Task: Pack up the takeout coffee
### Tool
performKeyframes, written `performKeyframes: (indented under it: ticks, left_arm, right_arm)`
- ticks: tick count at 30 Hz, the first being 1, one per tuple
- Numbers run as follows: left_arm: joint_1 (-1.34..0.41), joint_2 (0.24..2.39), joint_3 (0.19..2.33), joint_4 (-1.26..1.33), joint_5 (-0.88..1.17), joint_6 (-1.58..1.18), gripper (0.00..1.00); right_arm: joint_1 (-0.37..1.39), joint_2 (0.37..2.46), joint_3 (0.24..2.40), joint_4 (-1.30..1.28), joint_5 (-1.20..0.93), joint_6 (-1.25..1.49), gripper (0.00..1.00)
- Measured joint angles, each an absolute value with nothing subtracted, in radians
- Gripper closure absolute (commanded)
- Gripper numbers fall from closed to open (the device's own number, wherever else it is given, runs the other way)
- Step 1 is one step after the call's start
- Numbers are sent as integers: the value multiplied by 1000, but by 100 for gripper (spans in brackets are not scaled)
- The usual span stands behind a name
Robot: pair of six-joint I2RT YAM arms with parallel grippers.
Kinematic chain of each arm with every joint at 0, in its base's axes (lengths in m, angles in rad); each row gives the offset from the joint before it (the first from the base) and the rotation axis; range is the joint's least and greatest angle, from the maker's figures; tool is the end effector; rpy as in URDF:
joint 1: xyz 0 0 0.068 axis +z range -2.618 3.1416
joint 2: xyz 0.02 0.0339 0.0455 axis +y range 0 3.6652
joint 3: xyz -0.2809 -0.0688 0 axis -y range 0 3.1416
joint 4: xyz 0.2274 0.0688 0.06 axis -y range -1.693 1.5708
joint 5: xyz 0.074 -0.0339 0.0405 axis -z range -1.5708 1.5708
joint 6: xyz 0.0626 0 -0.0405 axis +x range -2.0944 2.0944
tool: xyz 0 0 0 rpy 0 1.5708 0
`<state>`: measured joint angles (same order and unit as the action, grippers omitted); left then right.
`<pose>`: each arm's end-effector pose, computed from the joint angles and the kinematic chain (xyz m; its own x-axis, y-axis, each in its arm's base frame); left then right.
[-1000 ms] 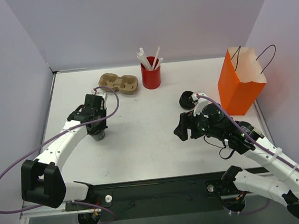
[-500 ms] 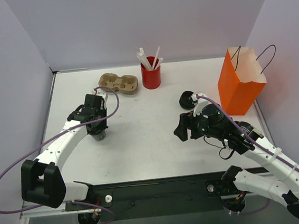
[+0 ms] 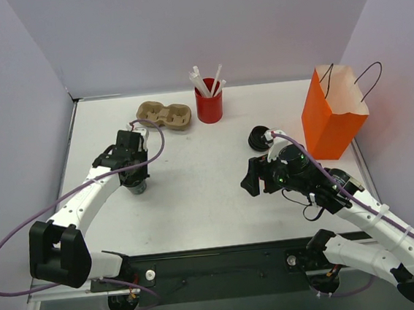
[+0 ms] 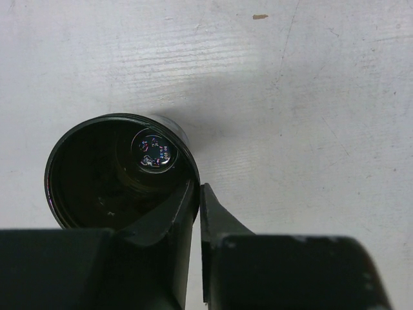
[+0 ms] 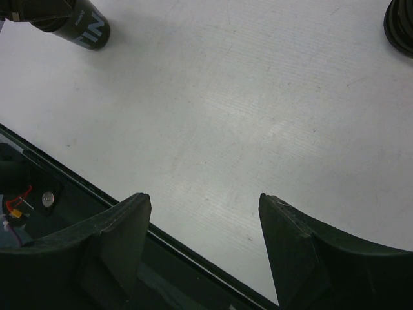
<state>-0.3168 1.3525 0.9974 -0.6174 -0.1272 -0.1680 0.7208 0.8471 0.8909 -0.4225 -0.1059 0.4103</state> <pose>0.2589 -0.0765 0.2525 -0.8144 0.0925 -0.5728 0.1064 0.9943 0.0092 0.1347 0.1272 0.3435 -0.5459 0.0484 -0.8364 -0.5587 0.7230 0.4065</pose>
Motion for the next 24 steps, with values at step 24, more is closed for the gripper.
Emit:
performKeyframes:
  ticks: [24]
  left_arm:
    - [-340,1326,1081,-685,-258,-181,100]
  right_arm:
    - [721,849,890,-422,-106,410,31]
